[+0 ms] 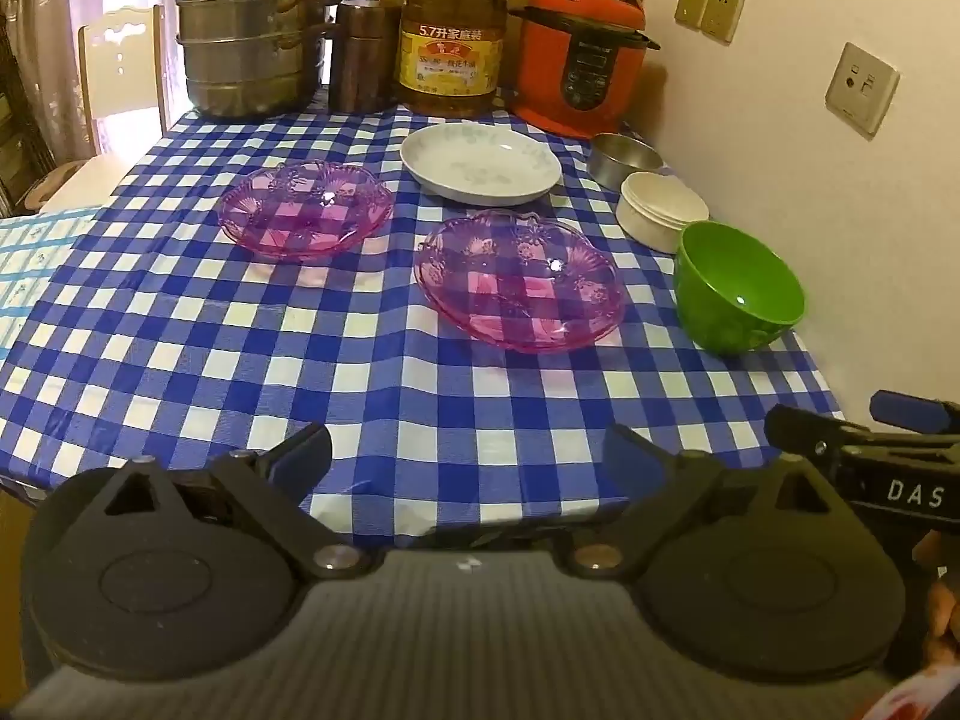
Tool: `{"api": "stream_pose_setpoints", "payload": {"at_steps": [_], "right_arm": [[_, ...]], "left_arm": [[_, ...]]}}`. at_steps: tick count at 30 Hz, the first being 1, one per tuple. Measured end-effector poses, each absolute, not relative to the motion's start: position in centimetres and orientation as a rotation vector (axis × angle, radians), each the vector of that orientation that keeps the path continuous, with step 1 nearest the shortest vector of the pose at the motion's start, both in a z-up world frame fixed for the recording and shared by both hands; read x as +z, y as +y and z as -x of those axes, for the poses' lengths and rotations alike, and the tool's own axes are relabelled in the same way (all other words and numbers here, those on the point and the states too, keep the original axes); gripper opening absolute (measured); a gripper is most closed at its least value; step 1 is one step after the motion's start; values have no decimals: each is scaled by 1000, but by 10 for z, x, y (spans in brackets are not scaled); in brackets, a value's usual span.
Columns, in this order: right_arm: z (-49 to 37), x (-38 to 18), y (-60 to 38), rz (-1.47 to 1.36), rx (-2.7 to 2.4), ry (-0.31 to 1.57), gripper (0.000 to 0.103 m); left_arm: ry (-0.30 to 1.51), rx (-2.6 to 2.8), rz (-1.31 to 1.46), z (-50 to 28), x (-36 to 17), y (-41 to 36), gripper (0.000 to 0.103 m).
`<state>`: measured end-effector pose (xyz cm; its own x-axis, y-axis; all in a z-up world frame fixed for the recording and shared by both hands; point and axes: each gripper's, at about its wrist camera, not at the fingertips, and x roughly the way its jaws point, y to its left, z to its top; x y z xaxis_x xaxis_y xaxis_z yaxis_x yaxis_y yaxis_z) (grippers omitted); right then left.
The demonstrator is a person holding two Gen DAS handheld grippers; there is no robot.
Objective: Organize plates and bowls
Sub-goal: 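Move both tools toward the larger pink glass dish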
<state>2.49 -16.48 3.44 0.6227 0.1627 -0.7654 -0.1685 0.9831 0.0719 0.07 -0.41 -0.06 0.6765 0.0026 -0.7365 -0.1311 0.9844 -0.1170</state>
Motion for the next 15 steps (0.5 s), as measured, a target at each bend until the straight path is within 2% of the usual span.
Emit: {"api": "stream_pose_setpoints", "payload": {"at_steps": [15], "right_arm": [[-32,35,-164,2,191,882,102]], "left_arm": [[831,43,168,0,4,1,94]]}}
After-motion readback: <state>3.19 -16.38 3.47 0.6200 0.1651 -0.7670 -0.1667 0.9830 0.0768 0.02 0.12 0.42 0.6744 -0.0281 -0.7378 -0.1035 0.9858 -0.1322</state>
